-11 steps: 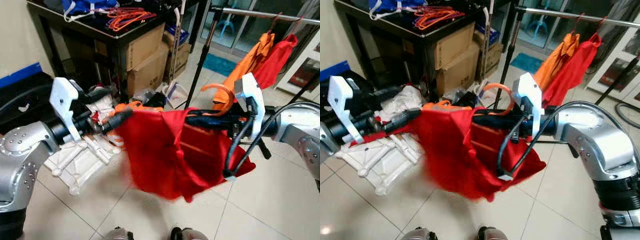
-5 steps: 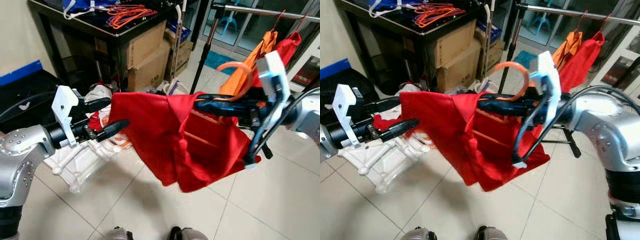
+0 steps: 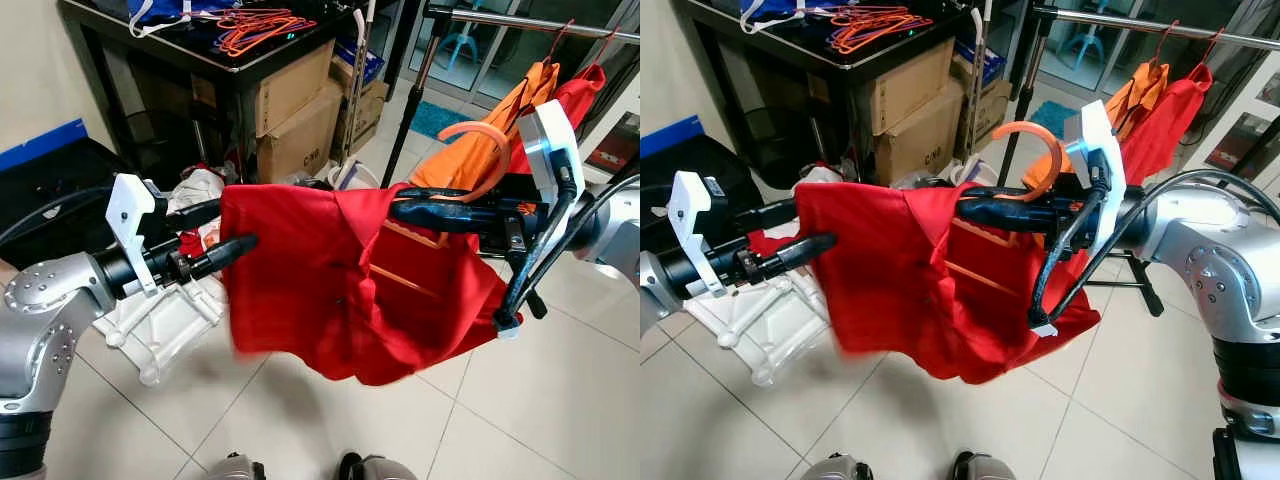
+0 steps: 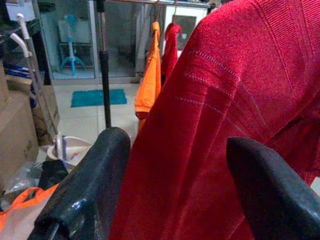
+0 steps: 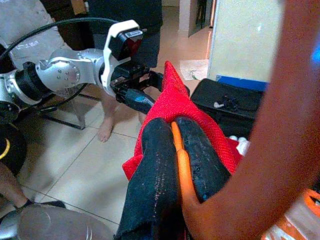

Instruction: Hang hanger

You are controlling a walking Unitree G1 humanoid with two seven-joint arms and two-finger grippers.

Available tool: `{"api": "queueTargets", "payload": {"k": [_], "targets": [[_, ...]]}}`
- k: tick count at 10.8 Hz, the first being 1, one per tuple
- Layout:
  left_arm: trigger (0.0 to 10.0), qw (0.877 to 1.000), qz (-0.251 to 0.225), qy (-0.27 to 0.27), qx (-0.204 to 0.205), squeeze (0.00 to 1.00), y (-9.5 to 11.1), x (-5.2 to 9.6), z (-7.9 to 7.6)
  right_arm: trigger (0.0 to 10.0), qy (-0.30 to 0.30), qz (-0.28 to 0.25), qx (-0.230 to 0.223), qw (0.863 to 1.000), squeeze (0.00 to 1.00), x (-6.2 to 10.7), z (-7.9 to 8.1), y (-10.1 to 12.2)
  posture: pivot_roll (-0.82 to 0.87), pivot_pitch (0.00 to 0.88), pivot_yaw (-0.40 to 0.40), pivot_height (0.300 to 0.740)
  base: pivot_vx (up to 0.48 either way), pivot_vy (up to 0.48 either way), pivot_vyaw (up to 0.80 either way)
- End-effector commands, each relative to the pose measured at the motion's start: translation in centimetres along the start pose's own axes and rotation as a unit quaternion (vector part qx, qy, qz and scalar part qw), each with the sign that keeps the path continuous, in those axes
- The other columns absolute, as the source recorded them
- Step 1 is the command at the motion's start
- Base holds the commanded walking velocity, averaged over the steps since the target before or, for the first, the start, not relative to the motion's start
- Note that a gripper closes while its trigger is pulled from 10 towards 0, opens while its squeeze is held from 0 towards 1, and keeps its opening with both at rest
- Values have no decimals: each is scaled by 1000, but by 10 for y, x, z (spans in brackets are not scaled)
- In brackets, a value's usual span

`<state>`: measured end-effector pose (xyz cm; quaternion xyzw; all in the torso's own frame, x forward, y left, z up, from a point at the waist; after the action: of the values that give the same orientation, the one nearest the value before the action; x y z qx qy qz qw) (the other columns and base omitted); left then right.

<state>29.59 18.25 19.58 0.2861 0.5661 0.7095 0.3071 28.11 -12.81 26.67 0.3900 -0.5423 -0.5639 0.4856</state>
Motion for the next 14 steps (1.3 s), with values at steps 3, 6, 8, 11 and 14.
{"api": "queueTargets", "payload": {"k": [3,6,8,11,14], "targets": [[0,1000,-22,-7,-5,0,7,-4,1,10000,0,-5,20,1000,0,5,4,10,0,97,-73,740,0,0,0],[0,1000,-26,-7,-6,0,10,-5,3,10000,-7,1,22,1000,0,4,2,9,1,93,-70,740,0,0,0],[0,1000,-29,-8,-7,0,12,-4,4,10000,-16,4,25,1000,0,4,-2,7,2,87,-68,740,0,0,0],[0,1000,-26,-12,-2,0,12,-2,4,10000,-28,14,30,999,0,5,-4,4,3,86,-64,740,0,0,0],[0,999,-33,13,-15,0,20,4,15,10000,-53,55,39,996,0,11,-10,-8,3,83,-60,740,0,0,0]]}}
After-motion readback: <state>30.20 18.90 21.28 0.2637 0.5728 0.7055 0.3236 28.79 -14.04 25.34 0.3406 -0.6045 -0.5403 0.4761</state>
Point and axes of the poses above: a point about 5 cm out from each wrist's last joint towards the gripper, its own x axis pointing back from the gripper into the wrist, its own y axis along the axis of the wrist's last joint, z = x × y, the point moved 4 cm from there along -x, pointing out of the wrist towards the gripper, and after that the axes turned 7 degrees about -x, right-handed, at the moved point
